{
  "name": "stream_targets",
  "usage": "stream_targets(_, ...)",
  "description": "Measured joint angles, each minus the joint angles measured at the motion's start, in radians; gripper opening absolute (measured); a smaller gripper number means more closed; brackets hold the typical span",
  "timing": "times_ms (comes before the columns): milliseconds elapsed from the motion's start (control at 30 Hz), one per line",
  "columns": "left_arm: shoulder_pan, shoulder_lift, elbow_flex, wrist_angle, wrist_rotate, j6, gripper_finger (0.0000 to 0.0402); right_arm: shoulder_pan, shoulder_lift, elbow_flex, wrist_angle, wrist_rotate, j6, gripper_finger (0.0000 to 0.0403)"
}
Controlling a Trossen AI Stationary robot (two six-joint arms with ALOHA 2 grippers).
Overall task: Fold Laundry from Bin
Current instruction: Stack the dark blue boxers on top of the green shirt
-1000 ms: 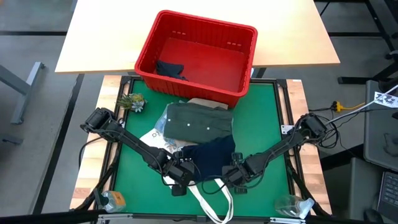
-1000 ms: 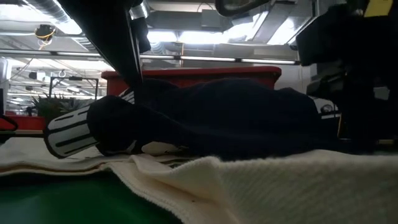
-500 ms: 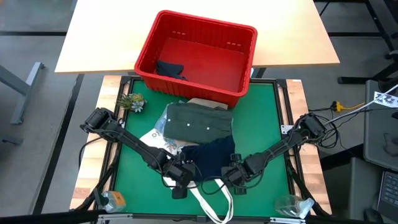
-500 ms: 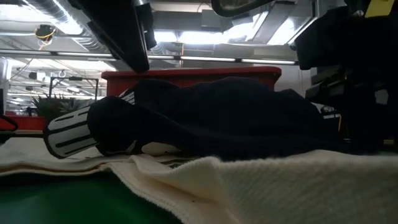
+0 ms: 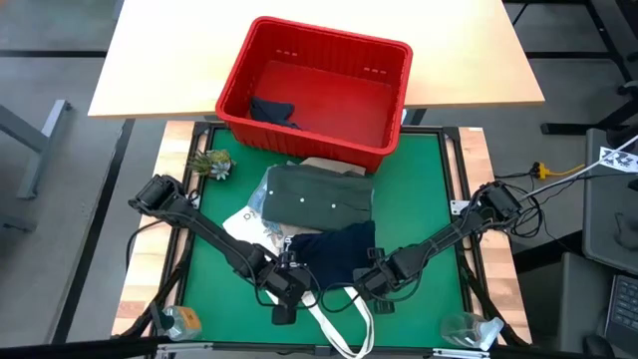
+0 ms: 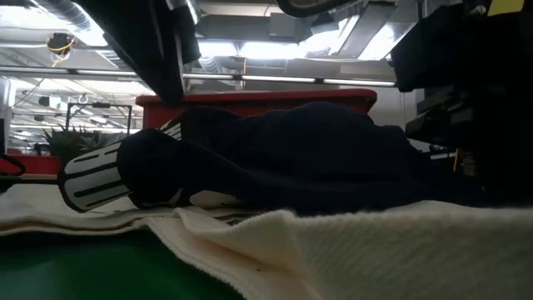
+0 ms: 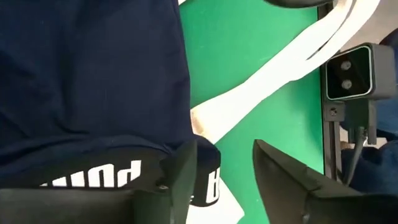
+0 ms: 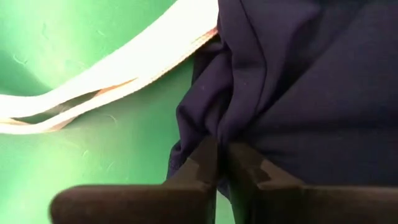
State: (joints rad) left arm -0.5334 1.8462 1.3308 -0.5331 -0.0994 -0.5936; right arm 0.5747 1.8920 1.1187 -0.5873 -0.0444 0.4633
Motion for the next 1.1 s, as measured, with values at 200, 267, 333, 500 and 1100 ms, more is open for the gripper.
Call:
stream_targets(200, -0.004, 0.048, 0.0, 0.003, -0.047, 0.0, 0.0197, 0.0, 0.001, 0.0, 0.0, 0.0, 0.0, 0.0032)
stream_targets(267, -0.004, 0.071, 0.0, -0.003, -0.08, 0.001, 0.0204, 0.0, 0.001, -0.001, 0.003, 0.0, 0.0, 0.0021)
stream_targets(333, -0.003, 0.098, 0.0, -0.005, -0.113, 0.001, 0.0207, 0.0, 0.001, -0.001, 0.006, -0.001, 0.0, 0.0009)
stream_targets(500, 0.012, 0.156, 0.0, -0.01, -0.126, 0.0, 0.0207, 0.0, 0.001, -0.002, 0.008, -0.008, 0.0, 0.0015)
stream_targets(1100, 0.084, 0.132, 0.0, -0.136, -0.093, -0.051, 0.0132, 0.0, 0.001, -0.002, 0.012, -0.019, -0.001, 0.0008)
